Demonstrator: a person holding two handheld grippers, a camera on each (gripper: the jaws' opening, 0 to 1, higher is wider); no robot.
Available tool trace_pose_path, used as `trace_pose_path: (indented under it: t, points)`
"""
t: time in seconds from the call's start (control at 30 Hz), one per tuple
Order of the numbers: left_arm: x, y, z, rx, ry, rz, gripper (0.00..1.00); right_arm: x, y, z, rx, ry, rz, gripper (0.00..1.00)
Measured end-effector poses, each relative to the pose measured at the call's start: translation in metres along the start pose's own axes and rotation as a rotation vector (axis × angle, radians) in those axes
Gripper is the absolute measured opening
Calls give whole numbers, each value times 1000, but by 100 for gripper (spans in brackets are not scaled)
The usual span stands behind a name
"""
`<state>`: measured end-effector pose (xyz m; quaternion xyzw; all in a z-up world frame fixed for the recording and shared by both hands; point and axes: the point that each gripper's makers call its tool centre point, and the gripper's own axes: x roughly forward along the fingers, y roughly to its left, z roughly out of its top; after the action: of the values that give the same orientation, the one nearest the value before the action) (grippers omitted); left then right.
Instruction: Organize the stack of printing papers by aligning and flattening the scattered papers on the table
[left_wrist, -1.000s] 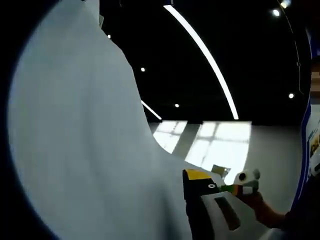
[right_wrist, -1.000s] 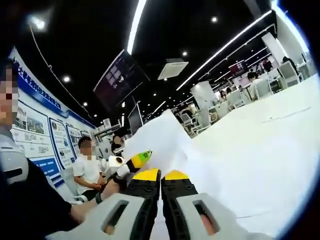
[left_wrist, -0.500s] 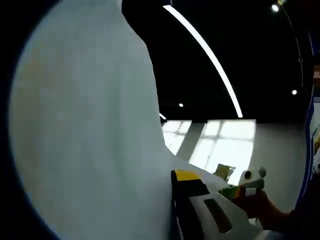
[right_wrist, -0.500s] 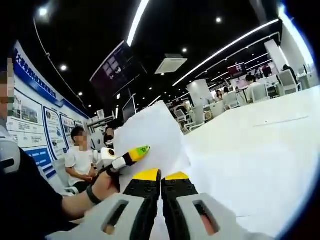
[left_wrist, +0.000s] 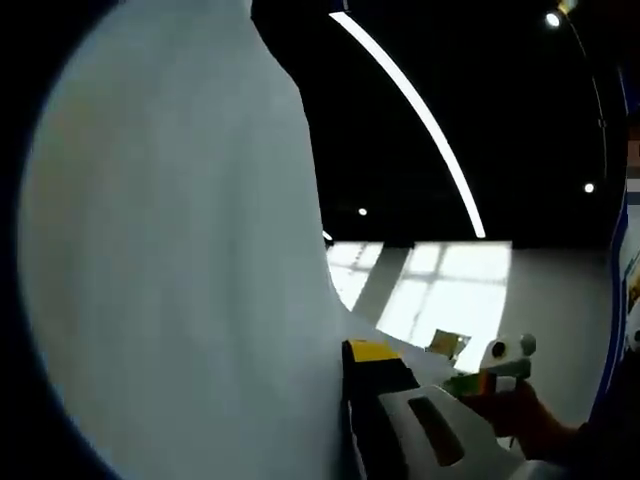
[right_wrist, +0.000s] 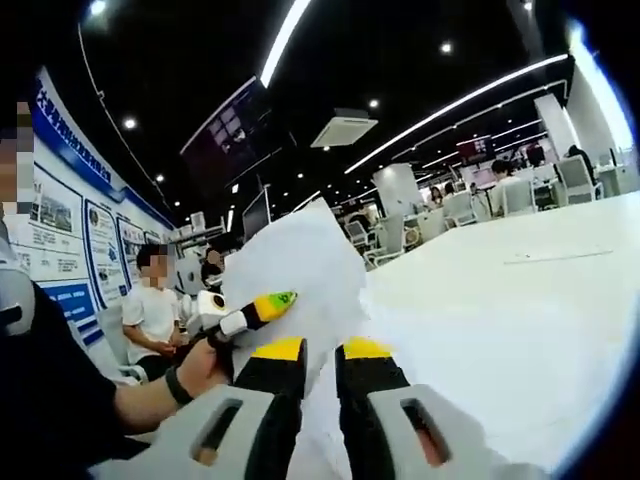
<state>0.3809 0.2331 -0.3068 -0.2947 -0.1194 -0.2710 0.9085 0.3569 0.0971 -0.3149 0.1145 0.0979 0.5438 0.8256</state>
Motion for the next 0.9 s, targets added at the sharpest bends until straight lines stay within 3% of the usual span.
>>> trace_pose_path:
  t: [0.23, 0.5, 0.9]
  points:
    - [0, -2, -1, 3, 2, -1, 6, 0, -6, -2, -44, 10, -41, 26]
    - [0, -2, -1, 1, 2, -2, 6, 0, -8, 2, -34, -1, -57, 38]
    - [0, -1, -1, -2, 3, -2, 6, -1, -6, 4, -56, 10, -81, 65]
